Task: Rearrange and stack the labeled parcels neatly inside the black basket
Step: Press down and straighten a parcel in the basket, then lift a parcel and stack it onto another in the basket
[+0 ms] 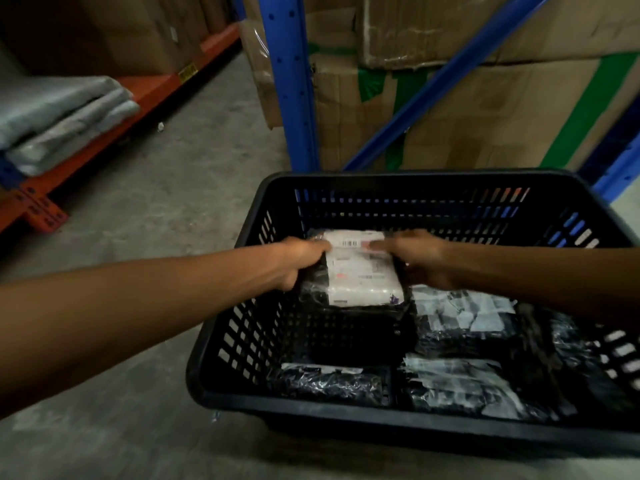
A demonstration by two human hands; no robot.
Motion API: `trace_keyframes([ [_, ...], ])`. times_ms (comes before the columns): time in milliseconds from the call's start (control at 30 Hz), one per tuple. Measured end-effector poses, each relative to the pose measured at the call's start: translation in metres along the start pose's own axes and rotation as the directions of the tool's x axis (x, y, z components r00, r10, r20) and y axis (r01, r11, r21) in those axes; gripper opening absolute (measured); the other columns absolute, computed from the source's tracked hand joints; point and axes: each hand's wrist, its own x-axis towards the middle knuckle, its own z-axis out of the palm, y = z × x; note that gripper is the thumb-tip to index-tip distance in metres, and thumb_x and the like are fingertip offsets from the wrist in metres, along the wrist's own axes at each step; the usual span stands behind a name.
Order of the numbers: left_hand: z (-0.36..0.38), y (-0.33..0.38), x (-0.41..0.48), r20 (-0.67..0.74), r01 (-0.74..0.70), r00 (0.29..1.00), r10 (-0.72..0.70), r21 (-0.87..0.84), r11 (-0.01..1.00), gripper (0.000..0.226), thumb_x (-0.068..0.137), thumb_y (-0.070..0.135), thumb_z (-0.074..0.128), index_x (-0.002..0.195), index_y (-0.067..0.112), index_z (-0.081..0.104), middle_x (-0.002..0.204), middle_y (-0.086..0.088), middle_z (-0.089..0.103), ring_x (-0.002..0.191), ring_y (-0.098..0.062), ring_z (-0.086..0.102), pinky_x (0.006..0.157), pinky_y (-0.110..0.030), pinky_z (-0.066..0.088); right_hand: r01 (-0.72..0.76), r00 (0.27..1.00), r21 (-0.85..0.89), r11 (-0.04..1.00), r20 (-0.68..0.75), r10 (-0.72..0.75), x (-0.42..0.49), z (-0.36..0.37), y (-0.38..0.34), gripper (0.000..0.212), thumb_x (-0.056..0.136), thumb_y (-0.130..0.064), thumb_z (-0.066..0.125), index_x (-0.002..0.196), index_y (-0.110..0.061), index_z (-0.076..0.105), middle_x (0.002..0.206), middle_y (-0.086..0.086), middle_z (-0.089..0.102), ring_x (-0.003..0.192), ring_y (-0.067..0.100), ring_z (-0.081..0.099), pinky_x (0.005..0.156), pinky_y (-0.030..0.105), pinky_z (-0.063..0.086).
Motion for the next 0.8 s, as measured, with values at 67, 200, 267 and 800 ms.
trace_keyframes([
  [67, 0.005, -0.011, 0.006, 0.013, 0.040, 0.999, -0.042, 0.092, 0.995, 0.041, 0.097, 0.026, 0.057, 0.129, 0.001, 0.058, 0.116, -0.012, 0.069, 0.101, -0.028, 0.069, 0.084, -0.042, 0.059, 0.000, 1.000, -0.054, 0.999, -0.006, 0.000, 0.011, 0.009, 0.012, 0.044, 0.077, -0.014, 0.081, 0.116, -0.004, 0.063, 0.107, 0.011, 0.075, 0.085, 0.024, 0.074, 0.068, 0.036, 0.062],
  [200, 0.010, -0.026, 0.026, -0.044, 0.033, 0.999, -0.024, 0.223, 0.974, 0.044, 0.098, 0.026, 0.055, 0.135, 0.003, 0.052, 0.132, -0.015, 0.062, 0.119, -0.031, 0.062, 0.097, -0.039, 0.053, 0.037, 0.998, -0.127, 0.991, -0.053, -0.044, 0.032, 0.027, 0.030, 0.025, 0.075, -0.014, 0.083, 0.088, -0.021, 0.062, 0.106, 0.008, 0.071, 0.085, 0.021, 0.070, 0.075, 0.035, 0.061],
  [267, 0.009, -0.030, 0.038, -0.074, 0.048, 0.997, -0.029, 0.272, 0.961, 0.048, 0.098, 0.027, 0.053, 0.139, 0.003, 0.050, 0.137, -0.015, 0.058, 0.124, -0.032, 0.058, 0.102, -0.040, 0.051, 0.051, 0.994, -0.148, 0.988, -0.085, -0.064, 0.045, 0.036, 0.042, 0.030, 0.075, -0.016, 0.083, 0.096, -0.021, 0.062, 0.116, 0.009, 0.070, 0.101, 0.025, 0.068, 0.089, 0.039, 0.058],
  [800, -0.002, -0.021, -0.007, 0.314, -0.315, 0.949, 0.039, 0.931, 0.184, 0.051, 0.093, 0.028, 0.054, 0.142, 0.012, 0.049, 0.141, -0.008, 0.054, 0.125, -0.025, 0.055, 0.105, -0.032, 0.046, 0.330, 0.943, -0.771, 0.544, 0.244, -0.226, -0.020, 0.033, 0.033, 0.073, 0.092, -0.043, 0.059, 0.152, -0.015, 0.030, 0.141, 0.009, 0.056, 0.127, 0.026, 0.053, 0.104, 0.033, 0.045],
])
